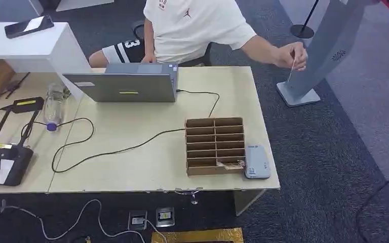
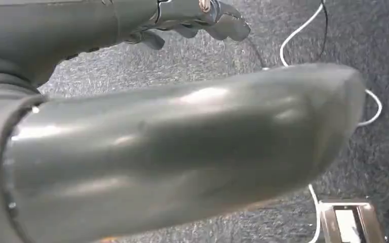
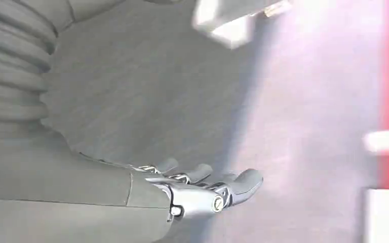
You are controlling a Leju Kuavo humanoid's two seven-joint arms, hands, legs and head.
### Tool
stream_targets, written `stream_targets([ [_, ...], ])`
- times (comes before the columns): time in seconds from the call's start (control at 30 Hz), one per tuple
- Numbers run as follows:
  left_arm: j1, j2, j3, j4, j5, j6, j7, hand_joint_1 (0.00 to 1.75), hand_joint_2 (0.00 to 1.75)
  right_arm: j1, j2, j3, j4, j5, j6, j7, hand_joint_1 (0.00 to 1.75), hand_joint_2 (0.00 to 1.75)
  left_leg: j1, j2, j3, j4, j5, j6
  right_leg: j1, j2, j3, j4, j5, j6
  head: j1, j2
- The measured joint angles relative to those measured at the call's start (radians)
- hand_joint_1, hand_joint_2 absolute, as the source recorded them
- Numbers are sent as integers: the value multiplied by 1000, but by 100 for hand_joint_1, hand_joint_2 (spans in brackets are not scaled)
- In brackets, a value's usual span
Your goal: Pass the card to the sensor for recognition and then transmit it.
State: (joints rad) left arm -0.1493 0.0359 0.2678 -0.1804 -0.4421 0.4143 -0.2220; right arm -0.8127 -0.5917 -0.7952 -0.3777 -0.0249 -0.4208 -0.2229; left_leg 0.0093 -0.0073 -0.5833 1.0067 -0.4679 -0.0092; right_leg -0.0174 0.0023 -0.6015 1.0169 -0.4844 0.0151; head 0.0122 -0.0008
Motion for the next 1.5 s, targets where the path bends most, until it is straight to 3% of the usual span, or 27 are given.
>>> stream_targets([
  [0.13,3,-6,0,0,4,12,-3,0,0,-116,-37,132,-67,-73,-37,-34,0,175,0,-1,0,0,0,0,0,-1,0,0,0,0,0,0],
  [0.23,4,-10,0,0,1,17,-17,0,0,-181,-55,257,-114,-58,-17,-105,0,175,0,-1,-1,0,0,0,0,-1,1,0,0,0,0,0],
  [0.4,3,-14,-16,0,-28,27,-46,0,0,-276,-66,485,-197,70,6,-117,0,175,0,-1,0,0,0,0,0,-1,0,1,0,0,0,0],
  [0.57,-13,-15,-47,-2,-72,22,-51,0,0,-287,-67,746,-295,415,74,-89,0,175,1,-1,0,0,0,0,1,0,0,1,0,0,0,0],
  [0.63,-27,-15,-59,-5,-74,11,-48,0,0,-277,-61,822,-323,497,103,-66,0,175,2,-2,0,0,0,0,2,-2,1,1,0,0,0,0],
  [0.87,-35,-10,-102,-5,-74,-7,-44,0,0,-225,-21,1067,-410,621,160,-38,0,175,2,-3,-1,0,0,0,2,-2,1,1,0,0,-1,0],
  [1.13,-37,-6,-118,-5,-74,-27,-42,0,0,-219,33,1204,-438,716,232,-36,0,175,2,-5,-1,0,0,0,2,-3,1,1,-1,0,0,0],
  [1.5,-30,-1,-123,-5,-63,-28,-42,0,0,-201,67,1272,-437,715,236,-36,0,175,2,-5,-1,0,0,0,2,-2,0,1,-1,0,0,0],
])
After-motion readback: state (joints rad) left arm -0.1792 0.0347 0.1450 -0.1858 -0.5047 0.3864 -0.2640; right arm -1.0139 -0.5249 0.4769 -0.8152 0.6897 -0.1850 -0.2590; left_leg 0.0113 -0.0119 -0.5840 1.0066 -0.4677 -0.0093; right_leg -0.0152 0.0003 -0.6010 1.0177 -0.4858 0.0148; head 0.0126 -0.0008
